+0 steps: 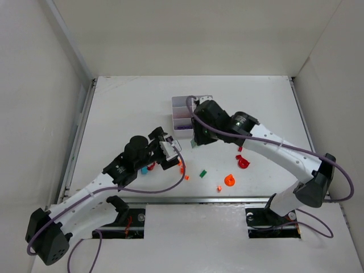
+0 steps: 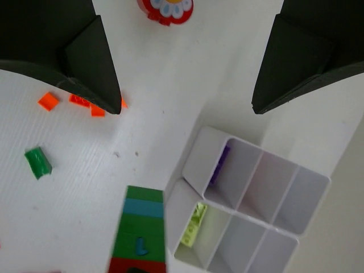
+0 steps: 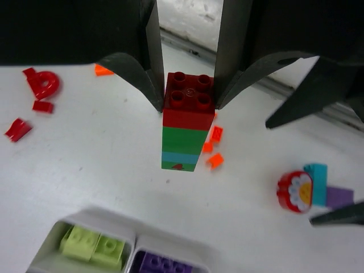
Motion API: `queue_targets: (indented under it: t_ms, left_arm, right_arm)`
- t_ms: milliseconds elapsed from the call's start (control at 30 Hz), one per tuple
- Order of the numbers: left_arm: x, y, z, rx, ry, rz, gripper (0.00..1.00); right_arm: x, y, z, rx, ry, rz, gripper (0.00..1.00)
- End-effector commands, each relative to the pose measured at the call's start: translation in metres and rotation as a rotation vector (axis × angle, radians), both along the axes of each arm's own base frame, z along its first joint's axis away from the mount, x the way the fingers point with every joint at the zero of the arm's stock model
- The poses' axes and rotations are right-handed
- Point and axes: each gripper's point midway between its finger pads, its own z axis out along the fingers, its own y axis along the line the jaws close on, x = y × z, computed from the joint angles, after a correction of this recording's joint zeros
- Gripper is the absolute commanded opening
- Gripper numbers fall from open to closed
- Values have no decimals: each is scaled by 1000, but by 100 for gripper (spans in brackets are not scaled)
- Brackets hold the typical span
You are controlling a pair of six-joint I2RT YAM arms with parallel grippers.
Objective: Sort the legos into containers by color
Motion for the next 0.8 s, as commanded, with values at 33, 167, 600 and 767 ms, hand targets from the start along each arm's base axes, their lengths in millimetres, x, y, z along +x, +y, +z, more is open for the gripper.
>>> queue_targets:
  t_ms: [33,167,600,767]
  left_arm:
    - [13,-33,70,-118,-189,-109,99]
    - [33,-54,112,-159,-260,-134,99]
    - [54,-67,118,-134,-295,-145,80]
    - [53,-71,119,-131,-302,-169,44]
  right_arm:
    - [30,8,49,86,-123,28,0]
    - [48,30,83,190,-184,77,0]
    - [41,55,98,365,-169,225,0]
    - [42,61,99,382,-169,241,0]
